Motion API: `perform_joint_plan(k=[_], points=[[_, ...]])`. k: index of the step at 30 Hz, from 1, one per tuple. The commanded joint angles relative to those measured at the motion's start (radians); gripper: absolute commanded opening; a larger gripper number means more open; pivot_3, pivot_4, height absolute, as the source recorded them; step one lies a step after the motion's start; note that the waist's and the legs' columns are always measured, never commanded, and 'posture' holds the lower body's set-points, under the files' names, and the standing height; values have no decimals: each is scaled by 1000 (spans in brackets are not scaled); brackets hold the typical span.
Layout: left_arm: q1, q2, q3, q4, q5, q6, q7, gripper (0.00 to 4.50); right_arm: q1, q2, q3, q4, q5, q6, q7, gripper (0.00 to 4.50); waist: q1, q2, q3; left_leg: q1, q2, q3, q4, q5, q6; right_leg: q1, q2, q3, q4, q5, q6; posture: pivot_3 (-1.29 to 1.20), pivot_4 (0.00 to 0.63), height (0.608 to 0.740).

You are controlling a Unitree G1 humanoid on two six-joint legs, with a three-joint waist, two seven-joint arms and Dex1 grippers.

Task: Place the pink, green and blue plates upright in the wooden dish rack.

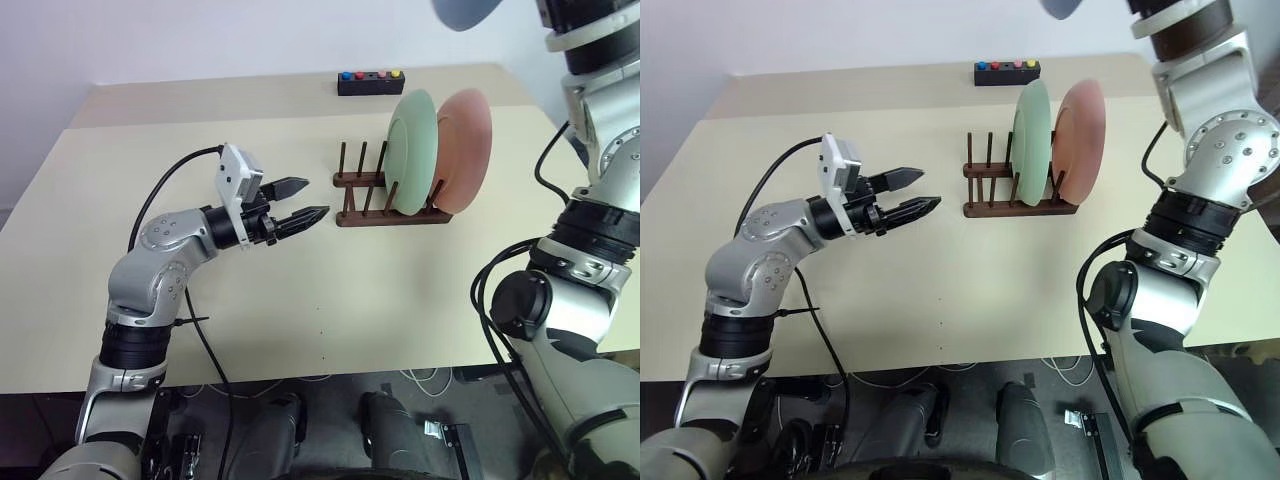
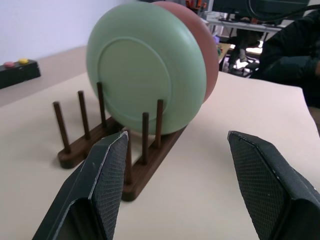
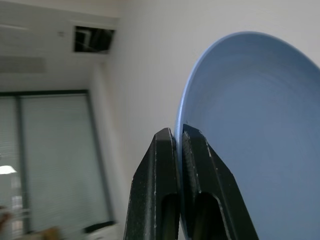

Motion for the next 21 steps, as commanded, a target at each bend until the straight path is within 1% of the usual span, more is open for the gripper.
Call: perform_joint_plan(k=[1, 6, 9, 16, 21], points=[[10, 34, 66, -41, -35, -17, -1, 3278, 39, 54, -8, -49, 131, 46, -68, 22, -3, 0, 0, 0, 1, 0, 0, 0, 0, 0, 0, 0, 0, 0, 0, 0, 150, 740], [45, 70, 96, -60, -63, -22, -15, 3278, 100, 146, 38, -101, 193, 48, -146, 22, -13, 1, 0, 0, 1, 0, -1, 0, 1, -2, 1, 1, 2, 0, 0, 0, 150, 740], [65, 83, 106, -71, -76, -31, -22, 3278, 137, 171, 63, -98, 179, 35, -156, 22, -10, 1, 0, 0, 1, 0, -1, 0, 1, -2, 1, 1, 2, 0, 0, 0, 150, 740], [82, 89, 98, -92, -83, -40, -15, 3278, 250, 189, 148, -115, 116, 30, -144, 22, -7, 1, 0, 0, 0, 0, -1, -1, 1, -2, 1, 0, 1, 0, 0, 0, 150, 740], [85, 88, 95, -97, -85, -42, -14, 3278, 288, 186, 180, -133, 89, 19, -141, 22, -9, 1, 0, 0, 1, 0, -1, -1, 1, -2, 1, 0, 1, 0, 0, 0, 150, 740]])
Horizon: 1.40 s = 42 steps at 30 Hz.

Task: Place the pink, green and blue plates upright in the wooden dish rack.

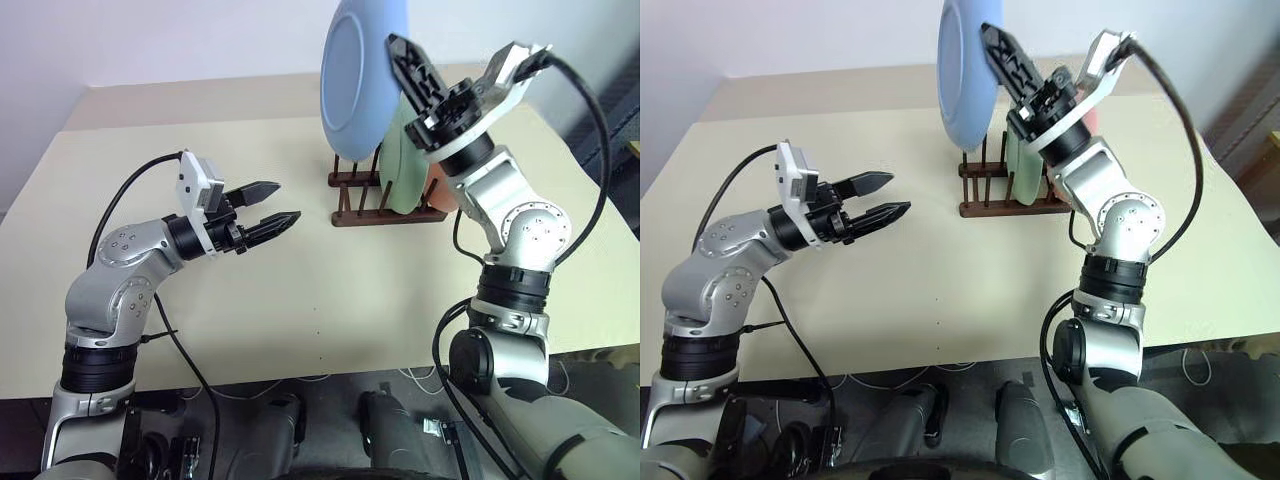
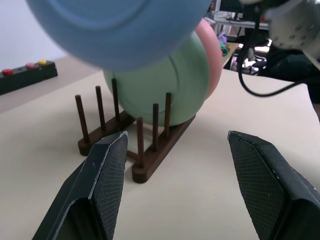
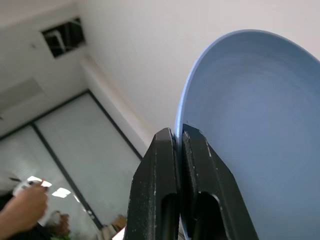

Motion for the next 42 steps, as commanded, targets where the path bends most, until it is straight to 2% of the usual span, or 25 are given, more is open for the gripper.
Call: perform_joint_plan(k=[1, 18, 42], points=[[0, 10, 9, -32, -7, -24, 4, 3278, -5, -1, 11, -68, -9, -24, 11, 22, 0, 0, 0, 0, 0, 0, 0, 0, 0, 0, 0, 0, 0, 0, 0, 0, 150, 740], [-16, 17, 4, -26, -12, -28, 0, 3278, 53, -24, 52, -105, -89, -47, 27, 22, 1, 0, 0, 0, 0, 0, 0, 0, 0, 0, 0, 0, 0, 0, 0, 0, 150, 740], [-13, 27, 1, -31, -29, -17, -3, 3278, 124, -23, 82, -46, -260, -100, 90, 22, 2, 0, 0, 0, 0, 0, -1, 0, 0, 0, 0, 0, 0, 0, 0, 0, 150, 740]])
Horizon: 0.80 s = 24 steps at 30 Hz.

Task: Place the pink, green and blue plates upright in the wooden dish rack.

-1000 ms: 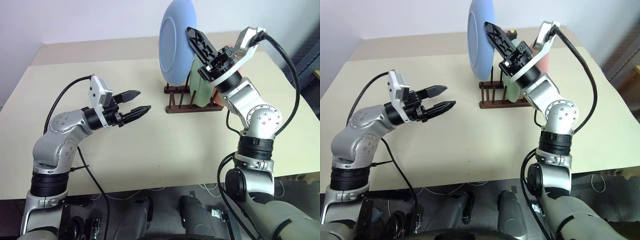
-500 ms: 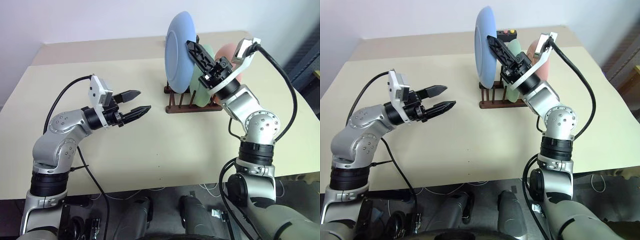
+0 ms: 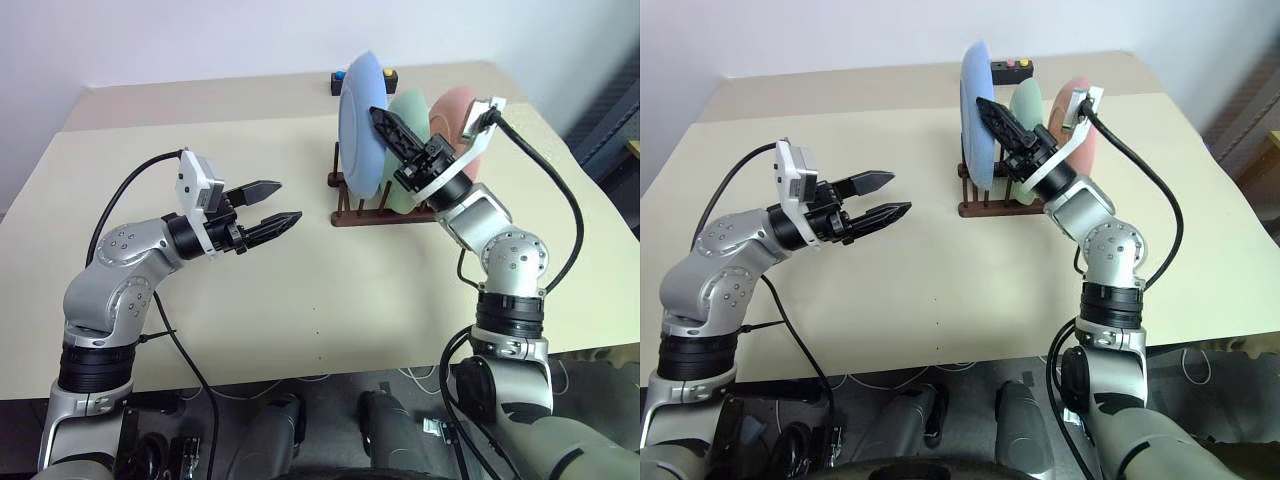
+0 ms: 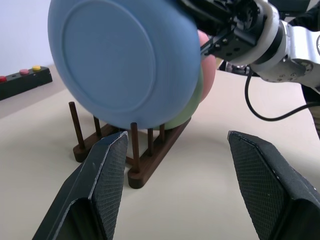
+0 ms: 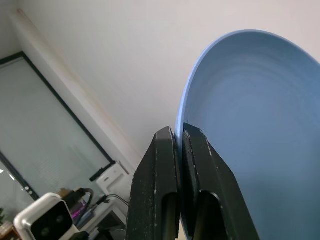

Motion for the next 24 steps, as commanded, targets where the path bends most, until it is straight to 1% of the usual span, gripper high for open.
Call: perform_joint_plan(k=[1, 6, 7, 9, 12, 16, 20, 24], points=[[-11, 12, 10, -31, -14, -8, 1, 3278, -4, -3, 1, -12, -13, -22, 22, 22, 1, 0, 0, 0, 0, 0, 0, 0, 0, 0, 0, 0, 0, 0, 0, 0, 150, 740], [-13, 14, 8, -30, -11, -8, 2, 3278, 5, -2, 12, -2, -43, -14, 33, 22, 1, 0, 0, 0, 0, 0, 0, 0, 0, 0, 0, 0, 0, 0, 0, 0, 150, 740], [-13, 15, 8, -30, -11, -8, 2, 3278, 7, 1, 9, 1, -33, -4, 41, 315, 1, 0, 0, 0, 0, 0, 0, 0, 0, 0, 0, 0, 0, 0, 0, 0, 150, 740], [-12, 15, 6, -31, -8, -9, 4, 3278, 8, -1, 9, 2, -30, 4, 54, 984, 1, 0, 0, 0, 0, 0, 0, 0, 0, 0, 0, 0, 0, 0, 0, 0, 150, 740], [-11, 17, 3, -32, -7, -11, 6, 3278, 6, -4, 11, -1, -38, 2, 62, 2392, 1, 0, 0, 0, 0, 0, 0, 0, 0, 0, 0, 0, 0, 0, 0, 0, 150, 740], [-11, 18, 0, -29, -5, -16, 5, 3278, 1, -3, 6, -6, -38, -1, 58, 4465, 1, 0, 0, 0, 0, 0, 0, 0, 0, 0, 0, 0, 0, 0, 0, 0, 150, 740], [-18, 14, -1, -20, -10, -12, 4, 3278, -12, -13, 31, -49, -103, -57, 56, 4465, 1, 0, 0, 0, 0, 0, 0, 0, 0, 0, 0, 0, 0, 0, 0, 0, 150, 740], [-18, 13, -3, -20, -11, -12, 3, 3278, -20, -8, 30, -71, -98, -69, 56, 4465, 1, 0, 0, 0, 0, 0, 0, 0, 0, 0, 0, 0, 0, 0, 0, 0, 150, 740]])
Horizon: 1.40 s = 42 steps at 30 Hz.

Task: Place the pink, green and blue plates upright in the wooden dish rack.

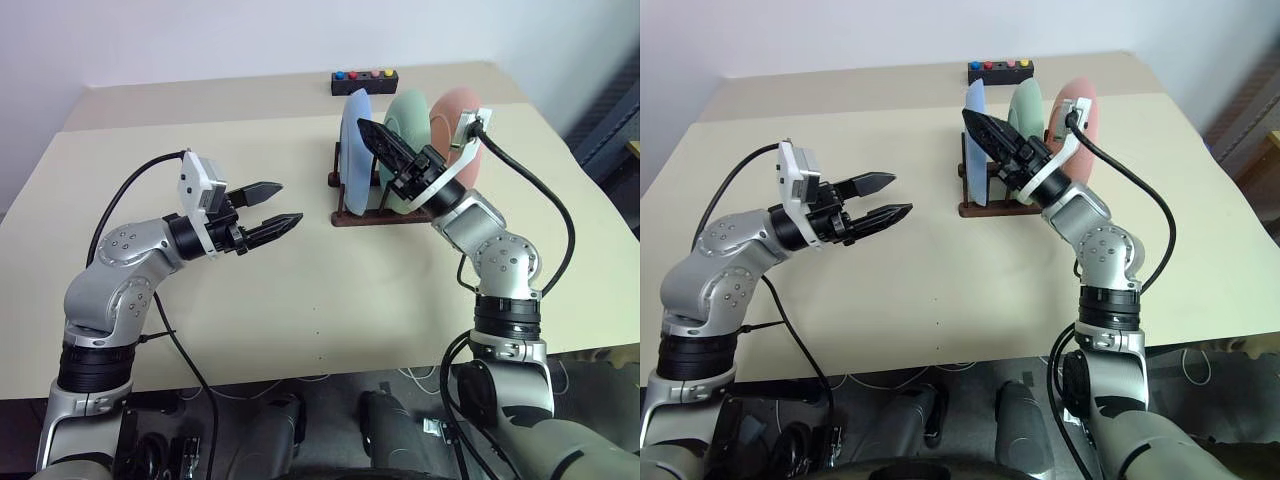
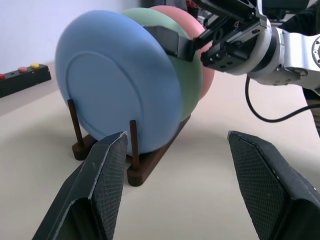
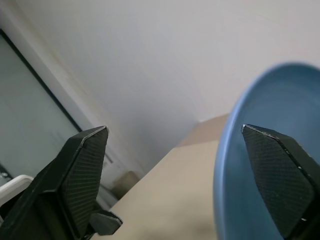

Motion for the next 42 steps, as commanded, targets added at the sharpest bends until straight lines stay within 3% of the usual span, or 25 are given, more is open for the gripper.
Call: perform_joint_plan(k=[1, 13, 20, 24, 31, 38, 42], points=[[-18, 6, 8, -19, -11, -11, -1, 3278, -36, -4, 0, -69, 6, -25, 11, 4465, 0, 0, 0, 0, 0, 0, 0, 0, 0, 0, 0, 0, 0, 0, 0, 0, 150, 740], [-39, 11, 4, 10, -1, -29, -18, 3278, -48, -27, 45, -94, -168, -176, -6, 4465, 0, 0, 0, 0, 0, 0, 0, 0, 0, 0, 0, 0, 0, 0, 0, 0, 150, 740], [-54, 12, 5, 38, 5, -41, -32, 3278, -14, -56, -10, -158, -118, -219, 62, 4465, 1, 0, 0, 0, 0, 0, 0, 0, 0, 0, 0, 0, 0, 0, 0, 0, 150, 740], [-58, 11, -2, 48, 9, -51, -39, 3278, 31, -128, 15, -208, -186, -285, 140, 4465, 4, 0, 0, 0, 0, 0, 0, 0, 0, 1, 0, 0, -1, 0, 0, 0, 150, 740], [-75, 20, -3, 91, 27, -77, -64, 3278, 174, -292, 14, -336, -147, -247, 310, 4465, 5, 0, 0, 0, 0, 0, 0, 0, 0, 1, 0, -1, -1, 0, 0, 0, 150, 740], [-53, 58, 12, 152, 52, -128, -121, 3278, 320, -483, -23, -333, -166, -232, 459, 4465, 6, -1, 0, 0, 0, 0, 0, -1, 1, 2, 0, -1, -2, 0, 0, 0, 150, 740], [-42, 103, 37, 203, 44, -148, -180, 3278, 390, -532, -65, -323, -181, -259, 493, 4465, 7, -1, 0, 0, 0, 0, 0, -1, 1, 2, -1, -1, -2, 0, 0, 0, 150, 740]])
